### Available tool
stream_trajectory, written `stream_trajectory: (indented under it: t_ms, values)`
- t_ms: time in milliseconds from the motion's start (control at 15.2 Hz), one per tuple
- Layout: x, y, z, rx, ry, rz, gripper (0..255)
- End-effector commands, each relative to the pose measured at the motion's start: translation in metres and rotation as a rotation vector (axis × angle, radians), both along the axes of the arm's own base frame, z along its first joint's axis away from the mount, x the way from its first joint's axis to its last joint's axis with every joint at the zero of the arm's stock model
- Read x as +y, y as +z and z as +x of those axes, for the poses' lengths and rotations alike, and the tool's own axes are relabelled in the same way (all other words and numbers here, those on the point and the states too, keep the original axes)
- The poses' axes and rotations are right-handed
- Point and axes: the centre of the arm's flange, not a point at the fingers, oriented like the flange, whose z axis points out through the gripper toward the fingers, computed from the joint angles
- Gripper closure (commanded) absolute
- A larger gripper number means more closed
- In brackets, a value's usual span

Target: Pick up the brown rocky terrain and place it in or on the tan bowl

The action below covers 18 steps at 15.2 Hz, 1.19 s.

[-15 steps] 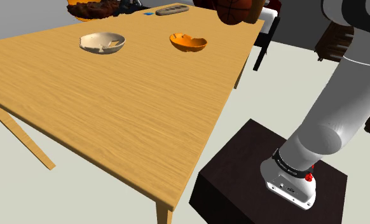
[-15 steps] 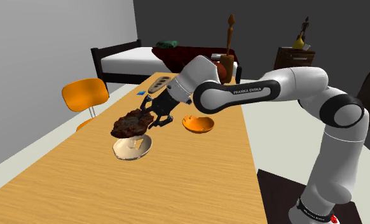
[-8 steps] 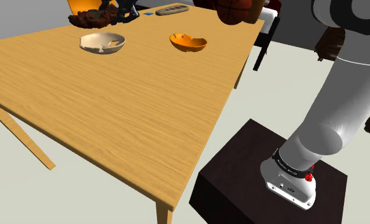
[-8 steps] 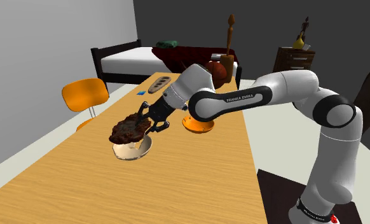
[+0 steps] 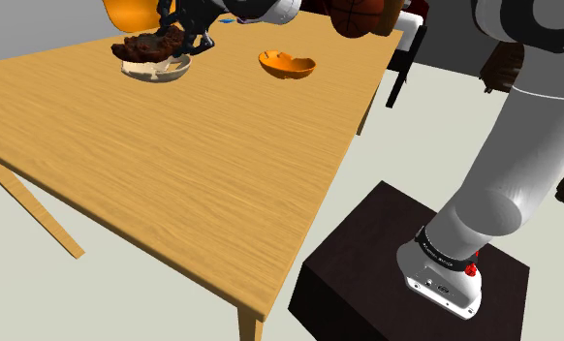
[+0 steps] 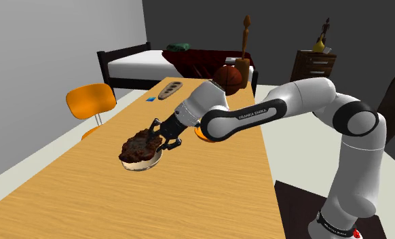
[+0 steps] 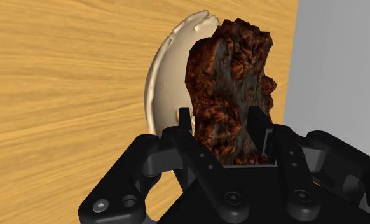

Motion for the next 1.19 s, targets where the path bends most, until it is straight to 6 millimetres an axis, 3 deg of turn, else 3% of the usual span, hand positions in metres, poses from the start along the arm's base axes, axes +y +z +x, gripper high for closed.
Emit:
stream_trajectory:
  t_ms: [0,462,528,858,1122]
  values:
    - [-0.001,-0.01,0.0,-0.003,0.0,0.001,255]
    - [-0.001,-0.01,0.0,-0.003,0.0,0.001,255]
    - [-0.001,-0.01,0.0,-0.003,0.0,0.001,0]
    - [-0.001,-0.01,0.0,-0.003,0.0,0.001,0]
    - [-0.02,0.025,-0.03,-0.003,0.0,0.001,0]
